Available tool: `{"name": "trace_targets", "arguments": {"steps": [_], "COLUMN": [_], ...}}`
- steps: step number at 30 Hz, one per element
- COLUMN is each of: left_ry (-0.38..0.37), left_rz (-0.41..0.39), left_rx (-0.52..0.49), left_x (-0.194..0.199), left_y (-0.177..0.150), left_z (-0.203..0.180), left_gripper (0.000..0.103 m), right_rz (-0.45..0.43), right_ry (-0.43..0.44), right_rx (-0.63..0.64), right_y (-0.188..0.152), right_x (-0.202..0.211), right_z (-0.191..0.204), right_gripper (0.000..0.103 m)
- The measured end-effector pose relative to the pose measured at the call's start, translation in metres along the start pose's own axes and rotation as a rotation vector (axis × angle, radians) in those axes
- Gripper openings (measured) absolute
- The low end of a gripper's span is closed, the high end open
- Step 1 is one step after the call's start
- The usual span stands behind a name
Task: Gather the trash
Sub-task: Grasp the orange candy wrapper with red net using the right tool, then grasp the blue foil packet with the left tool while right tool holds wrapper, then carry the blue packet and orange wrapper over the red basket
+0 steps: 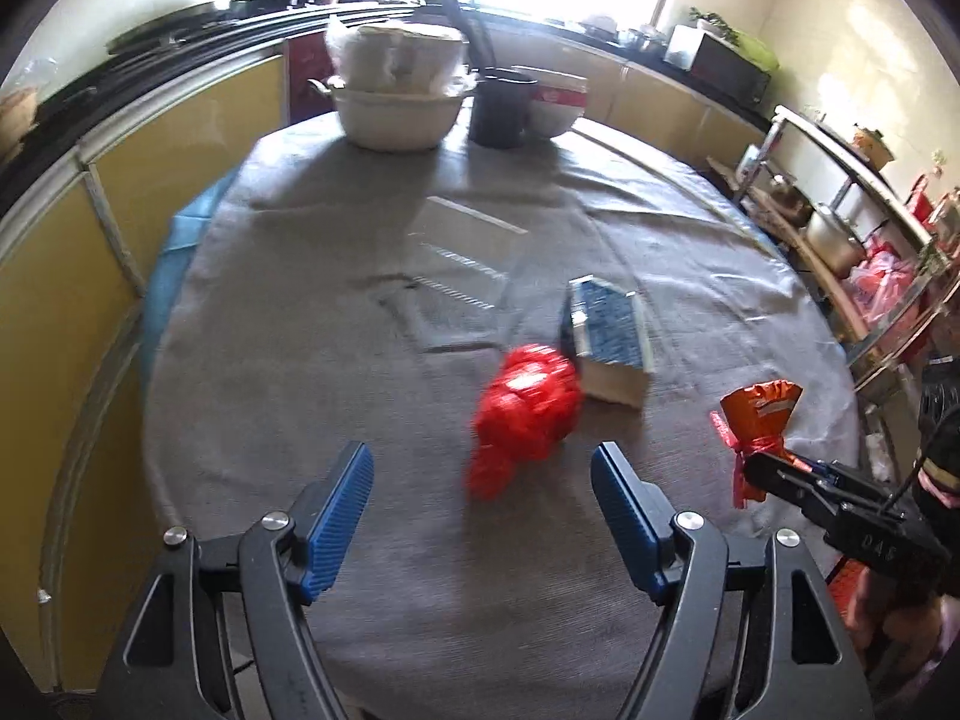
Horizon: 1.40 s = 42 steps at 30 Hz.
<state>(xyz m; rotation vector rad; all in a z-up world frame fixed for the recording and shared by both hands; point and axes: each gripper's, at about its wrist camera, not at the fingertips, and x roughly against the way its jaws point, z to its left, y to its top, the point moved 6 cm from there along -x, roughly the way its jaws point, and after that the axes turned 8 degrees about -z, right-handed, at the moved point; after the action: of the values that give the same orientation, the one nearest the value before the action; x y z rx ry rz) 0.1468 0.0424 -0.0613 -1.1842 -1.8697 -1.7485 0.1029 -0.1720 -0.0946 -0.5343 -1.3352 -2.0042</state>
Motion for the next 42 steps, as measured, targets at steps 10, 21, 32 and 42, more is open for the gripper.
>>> {"name": "trace_targets", "arguments": {"steps": [10, 21, 32, 42], "left_ry": [-0.007, 0.090, 0.084, -0.053], "left_rz": [0.063, 0.195, 0.136, 0.030], "left_rx": [-0.079, -0.076, -0.060, -0.068], "left_x": [-0.054, -0.118, -0.122, -0.059], "left_y": [0.046, 0.040, 0.040, 0.046], "left_z": [-0.053, -0.076, -0.081, -0.116], "left_gripper": [0.077, 0.077, 0.057, 0.057], "right_rz": [-0.062, -0.108, -0.129, -0.175], "right_ry": [-0.019, -0.042, -0.029, -0.047], "right_rx": [-0.046, -0.141, -0.153, -0.147], "right_y": [0.000, -0.004, -0.007, -0.010], "right_x": [0.034, 0.065, 0.075, 0.094], "right_z": [-0.036, -0.086, -0.094, -0.098], "right_gripper": [0.032, 0.032, 0.032, 0.032]}}
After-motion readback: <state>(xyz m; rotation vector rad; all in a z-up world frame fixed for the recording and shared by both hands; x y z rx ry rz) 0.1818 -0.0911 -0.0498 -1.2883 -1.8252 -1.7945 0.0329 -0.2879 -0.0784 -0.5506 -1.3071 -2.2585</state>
